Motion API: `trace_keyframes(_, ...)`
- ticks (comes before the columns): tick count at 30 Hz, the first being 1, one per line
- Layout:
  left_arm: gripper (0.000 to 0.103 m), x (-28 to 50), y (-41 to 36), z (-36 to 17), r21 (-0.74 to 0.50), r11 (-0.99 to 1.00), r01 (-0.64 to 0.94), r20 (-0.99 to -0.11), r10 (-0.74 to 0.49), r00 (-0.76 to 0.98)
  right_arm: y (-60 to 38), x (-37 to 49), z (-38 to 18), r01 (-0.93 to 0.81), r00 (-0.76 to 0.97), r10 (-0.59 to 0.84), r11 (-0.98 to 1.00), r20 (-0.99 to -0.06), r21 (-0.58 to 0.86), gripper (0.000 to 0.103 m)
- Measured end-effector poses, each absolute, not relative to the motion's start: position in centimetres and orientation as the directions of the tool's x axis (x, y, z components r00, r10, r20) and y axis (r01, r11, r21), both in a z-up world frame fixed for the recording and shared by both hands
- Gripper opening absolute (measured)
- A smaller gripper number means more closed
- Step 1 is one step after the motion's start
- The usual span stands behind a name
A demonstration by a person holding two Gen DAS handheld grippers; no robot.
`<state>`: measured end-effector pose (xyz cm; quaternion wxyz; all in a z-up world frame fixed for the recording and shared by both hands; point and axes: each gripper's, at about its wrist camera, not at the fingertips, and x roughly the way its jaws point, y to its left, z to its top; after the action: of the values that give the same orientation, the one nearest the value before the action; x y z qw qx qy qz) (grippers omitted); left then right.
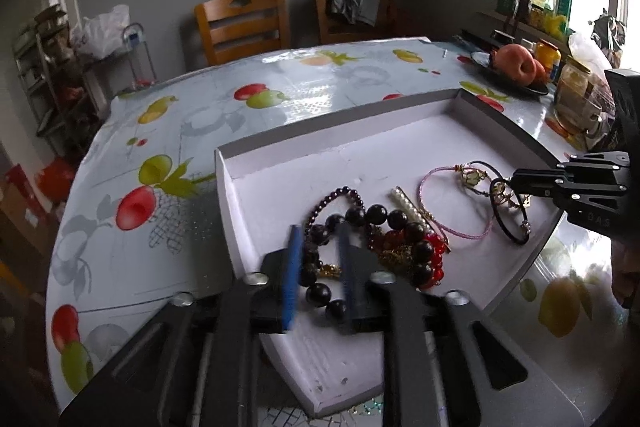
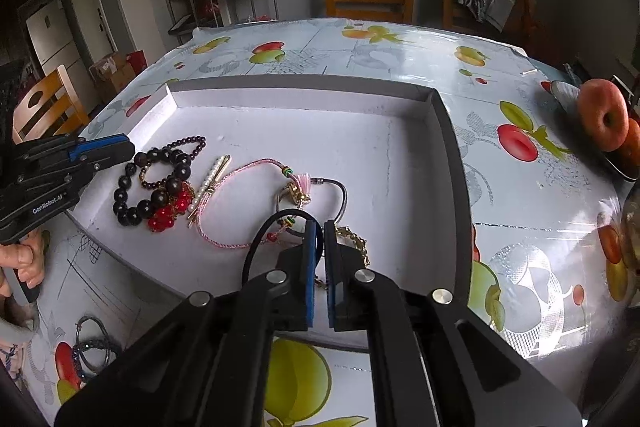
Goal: Organize jewelry
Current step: 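Move both grippers back to the pile and grasp the blue beaded bracelet with the right gripper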
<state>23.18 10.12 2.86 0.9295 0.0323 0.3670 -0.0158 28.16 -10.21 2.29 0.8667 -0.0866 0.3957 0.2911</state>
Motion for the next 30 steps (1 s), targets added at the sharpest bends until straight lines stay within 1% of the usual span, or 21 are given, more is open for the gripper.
trace_keyframes(1,0.038,22.9,10.0,3.0,0.061,0.997,0.05,-0.676,0.004,0.737,-10.3,28.0,2.4,-0.573,0.522,0.44,0.815,-0.731,0.082,0.016)
trace_keyframes(2,0.043,22.7,9.8,3.1,0.068,0.996,0.05,-0.671,0.009,0.742,-10.4,27.8,2.6,-0.574,0.526,0.444,0.815,-0.726,0.082,0.02)
trace_keyframes(4,0.047,22.1,9.6,3.4,0.07,0.996,0.052,-0.665,0.008,0.747,-10.5,27.4,2.9,-0.579,0.531,0.452,0.811,-0.717,0.083,0.021)
trace_keyframes(5,0.054,21.8,9.4,3.5,0.069,0.996,0.052,-0.663,0.007,0.749,-10.6,27.1,3.1,-0.581,0.532,0.454,0.81,-0.714,0.083,0.022)
trace_keyframes(6,0.057,21.3,9.2,3.6,0.068,0.996,0.052,-0.659,0.005,0.752,-10.7,26.7,3.3,-0.584,0.536,0.46,0.807,-0.708,0.082,0.023)
trace_keyframes(9,0.064,19.9,8.7,3.8,0.072,0.996,0.056,-0.652,0.005,0.758,-10.9,25.5,3.8,-0.597,0.544,0.474,0.798,-0.692,0.078,0.031)
trace_keyframes(10,0.069,19.5,8.6,3.8,0.072,0.996,0.056,-0.651,0.005,0.759,-10.9,25.1,3.9,-0.6,0.546,0.478,0.796,-0.688,0.077,0.033)
trace_keyframes(15,0.07,16.6,7.7,3.5,0.065,0.994,0.083,-0.66,-0.02,0.751,-11.0,22.6,4.2,-0.628,0.541,0.506,0.774,-0.672,0.077,0.038)
trace_keyframes(17,0.07,15.3,7.2,3.0,0.062,0.992,0.113,-0.675,-0.042,0.736,-10.9,21.8,4.0,-0.639,0.528,0.517,0.765,-0.673,0.086,0.042)
trace_keyframes(20,0.07,13.8,6.4,2.4,0.05,0.987,0.152,-0.689,-0.076,0.72,-10.8,20.8,3.7,-0.656,0.504,0.534,0.748,-0.679,0.101,0.043)
trace_keyframes(26,0.07,12.4,6.4,2.2,0.03,0.985,0.168,-0.701,-0.099,0.706,-9.1,18.0,2.9,-0.731,0.41,0.569,0.673,-0.713,0.116,0.05)
trace_keyframes(30,0.07,11.9,6.7,1.9,0.023,0.988,0.151,-0.708,-0.091,0.7,-7.7,16.7,2.3,-0.768,0.36,0.575,0.63,-0.735,0.116,0.05)
